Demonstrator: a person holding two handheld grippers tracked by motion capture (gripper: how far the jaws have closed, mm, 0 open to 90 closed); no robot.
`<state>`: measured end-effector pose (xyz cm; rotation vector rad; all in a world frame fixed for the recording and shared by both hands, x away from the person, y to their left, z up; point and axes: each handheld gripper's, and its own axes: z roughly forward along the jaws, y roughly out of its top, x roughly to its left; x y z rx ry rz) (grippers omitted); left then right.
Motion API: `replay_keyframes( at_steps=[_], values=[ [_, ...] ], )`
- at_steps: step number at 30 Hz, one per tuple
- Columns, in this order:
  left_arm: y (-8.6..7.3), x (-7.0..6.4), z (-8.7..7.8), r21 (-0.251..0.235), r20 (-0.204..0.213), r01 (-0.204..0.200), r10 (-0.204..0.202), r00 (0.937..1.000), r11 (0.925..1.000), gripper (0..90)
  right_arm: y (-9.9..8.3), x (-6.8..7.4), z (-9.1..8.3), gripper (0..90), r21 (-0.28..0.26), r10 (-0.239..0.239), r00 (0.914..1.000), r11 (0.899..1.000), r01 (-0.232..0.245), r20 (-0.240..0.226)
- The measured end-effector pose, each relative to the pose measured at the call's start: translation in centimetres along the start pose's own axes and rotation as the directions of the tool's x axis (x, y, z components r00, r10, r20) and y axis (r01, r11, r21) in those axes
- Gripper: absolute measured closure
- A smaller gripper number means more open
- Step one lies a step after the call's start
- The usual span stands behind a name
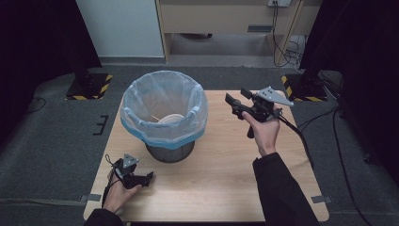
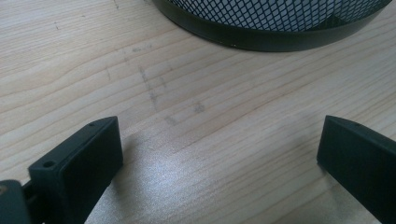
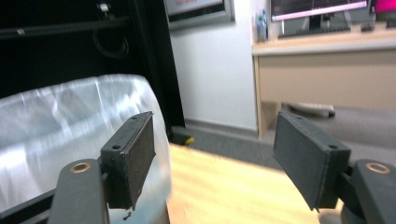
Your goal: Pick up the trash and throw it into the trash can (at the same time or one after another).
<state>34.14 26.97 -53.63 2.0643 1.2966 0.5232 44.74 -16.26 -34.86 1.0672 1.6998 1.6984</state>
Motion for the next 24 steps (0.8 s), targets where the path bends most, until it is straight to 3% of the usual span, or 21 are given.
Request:
replay_keyframes(
  at_steps=[1,3,5,6,7,8,9,12,13,14,15,17,19,24],
  values=[
    [0.0,0.0,0.0,0.0,0.0,0.0,0.0,1.0,1.0,0.0,-1.4,-0.6,-0.9,27.8,0.032,0.004,1.0,0.999,-0.004,0.008],
    [0.0,0.0,0.0,0.0,0.0,0.0,0.0,1.0,1.0,0.0,-2.3,-0.8,-1.2,27.2,0.06,0.004,0.9999,0.998,-0.004,0.014],
    [0.0,0.0,0.0,-0.001,0.0,0.001,-0.001,1.0,1.0,0.0,-5.0,-1.6,-2.4,25.7,0.137,-0.005,0.9994,0.991,0.001,0.033],
    [0.0,0.0,0.0,-0.001,0.0,0.001,-0.001,1.0,1.0,0.0,-5.0,-1.6,-2.4,25.7,0.137,-0.005,0.9994,0.991,0.001,0.033],
    [0.0,0.0,0.0,0.0,0.001,0.0,0.0,1.0,1.0,0.0,-6.0,-1.9,-2.8,25.3,0.165,-0.002,0.9993,0.986,-0.004,0.037],
    [0.0,0.0,0.0,0.0,0.001,0.0,0.0,1.0,1.0,0.0,-7.9,-2.5,-3.5,24.8,0.22,-0.012,0.9986,0.976,0.0,0.051],
    [0.0,0.0,0.0,0.0,0.001,0.0,0.0,1.0,1.0,0.0,-7.9,-2.5,-3.5,24.8,0.22,-0.012,0.9986,0.976,0.0,0.051],
    [0.0,0.0,0.0,-0.001,0.0,0.001,-0.001,1.0,1.0,0.0,-11.6,-3.8,-4.9,24.3,0.318,-0.004,0.9965,0.948,-0.022,0.083],
    [0.0,0.0,0.0,-0.001,0.0,0.001,-0.001,1.0,1.0,0.0,-11.6,-3.8,-4.9,24.3,0.318,-0.004,0.9965,0.948,-0.022,0.083],
    [0.0,0.0,0.0,0.0,0.001,0.0,0.0,1.0,1.0,0.0,-12.9,-4.4,-5.4,23.8,0.376,0.004,0.9953,0.926,-0.04,0.097],
    [0.0,0.0,0.0,0.0,0.001,0.001,-0.001,1.0,1.0,0.0,-13.3,-4.7,-5.6,23.2,0.4,0.001,0.9949,0.915,-0.042,0.101],
    [0.0,0.0,0.0,-0.001,0.003,0.0,0.0,1.0,1.0,0.0,-14.0,-5.2,-6.0,21.9,0.433,-0.007,0.9936,0.9,-0.043,0.113],
    [0.0,0.0,0.0,-0.001,0.004,0.0,0.0,1.0,1.0,0.0,-14.6,-5.7,-6.4,21.8,0.446,-0.013,0.9917,0.894,-0.046,0.128],
    [0.0,0.1,0.0,-0.003,0.009,-0.006,0.006,0.9999,1.0,0.0,-16.1,-7.6,-8.1,19.0,0.508,-0.042,0.9819,0.859,-0.059,0.185]
  ],
)
